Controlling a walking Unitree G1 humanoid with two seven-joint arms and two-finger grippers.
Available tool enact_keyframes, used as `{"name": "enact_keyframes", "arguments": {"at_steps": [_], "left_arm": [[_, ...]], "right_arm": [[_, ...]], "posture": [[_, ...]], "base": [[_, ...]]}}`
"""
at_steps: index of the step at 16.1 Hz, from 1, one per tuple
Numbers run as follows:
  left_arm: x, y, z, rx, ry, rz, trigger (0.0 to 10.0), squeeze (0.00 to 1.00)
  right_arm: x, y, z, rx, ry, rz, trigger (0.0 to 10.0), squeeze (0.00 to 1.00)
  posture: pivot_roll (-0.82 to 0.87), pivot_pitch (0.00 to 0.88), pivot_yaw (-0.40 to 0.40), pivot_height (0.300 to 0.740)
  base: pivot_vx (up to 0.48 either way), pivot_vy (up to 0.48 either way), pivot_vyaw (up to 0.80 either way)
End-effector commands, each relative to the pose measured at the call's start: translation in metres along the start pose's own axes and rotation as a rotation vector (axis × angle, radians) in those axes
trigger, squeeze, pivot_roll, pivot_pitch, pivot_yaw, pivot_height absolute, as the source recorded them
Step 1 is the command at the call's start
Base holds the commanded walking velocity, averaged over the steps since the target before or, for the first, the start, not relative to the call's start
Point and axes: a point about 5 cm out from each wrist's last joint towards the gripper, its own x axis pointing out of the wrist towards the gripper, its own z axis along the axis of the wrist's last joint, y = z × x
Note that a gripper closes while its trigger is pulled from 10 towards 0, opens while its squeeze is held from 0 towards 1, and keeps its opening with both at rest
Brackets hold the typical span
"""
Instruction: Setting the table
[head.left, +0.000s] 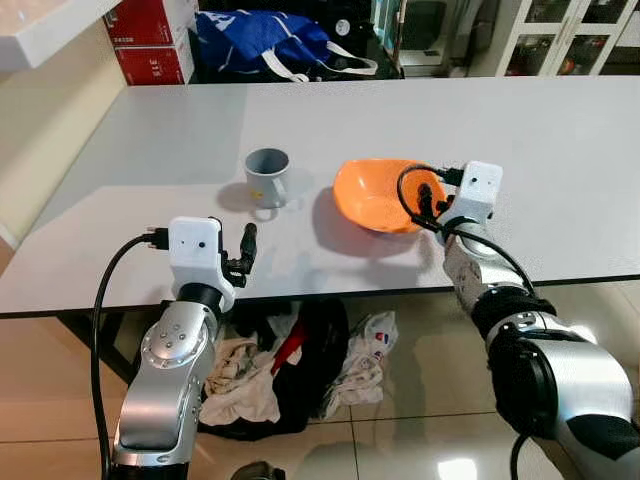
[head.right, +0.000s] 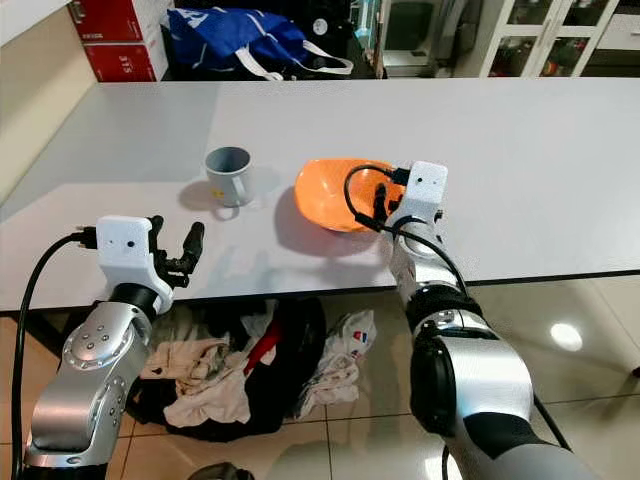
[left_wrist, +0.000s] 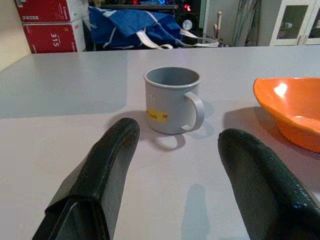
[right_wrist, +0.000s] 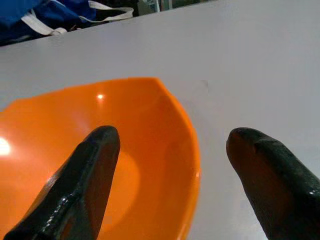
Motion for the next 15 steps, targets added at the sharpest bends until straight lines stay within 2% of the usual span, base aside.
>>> {"name": "enact_keyframes", "arguments": {"at_steps": [1, 8, 10, 11, 13, 15], "left_arm": [[-0.002, 0.002, 0.004, 0.009, -0.011, 0.005, 10.0, 0.00], [-0.003, 0.004, 0.004, 0.008, -0.001, 0.019, 10.0, 0.00], [-0.003, 0.004, 0.004, 0.006, 0.000, 0.021, 10.0, 0.00], [-0.003, 0.004, 0.004, 0.006, -0.001, 0.021, 10.0, 0.00], [-0.003, 0.005, 0.004, 0.007, -0.010, 0.026, 10.0, 0.00], [-0.004, 0.005, 0.003, 0.016, -0.013, 0.025, 10.0, 0.00]], "right_arm": [[0.002, 0.010, 0.003, 0.069, 0.023, 0.035, 10.0, 0.00], [-0.001, 0.039, -0.002, 0.124, 0.058, 0.177, 10.0, 0.00], [-0.003, 0.053, -0.004, 0.132, 0.066, 0.231, 10.0, 0.00], [-0.003, 0.052, -0.003, 0.121, 0.054, 0.224, 10.0, 0.00], [0.000, 0.037, 0.031, -0.079, -0.178, 0.136, 10.0, 0.00], [-0.007, 0.025, 0.052, -0.258, -0.380, 0.095, 10.0, 0.00]], "posture": [[0.10, 0.000, 0.037, 0.740], [0.10, 0.000, 0.033, 0.740], [0.10, 0.000, 0.033, 0.740], [0.10, 0.000, 0.031, 0.740], [0.10, 0.000, 0.027, 0.740], [0.08, 0.000, 0.028, 0.740]], "base": [[0.000, 0.000, 0.00], [0.000, 0.000, 0.00], [0.000, 0.000, 0.00], [0.000, 0.000, 0.00], [0.000, 0.000, 0.00], [0.000, 0.000, 0.00]]}}
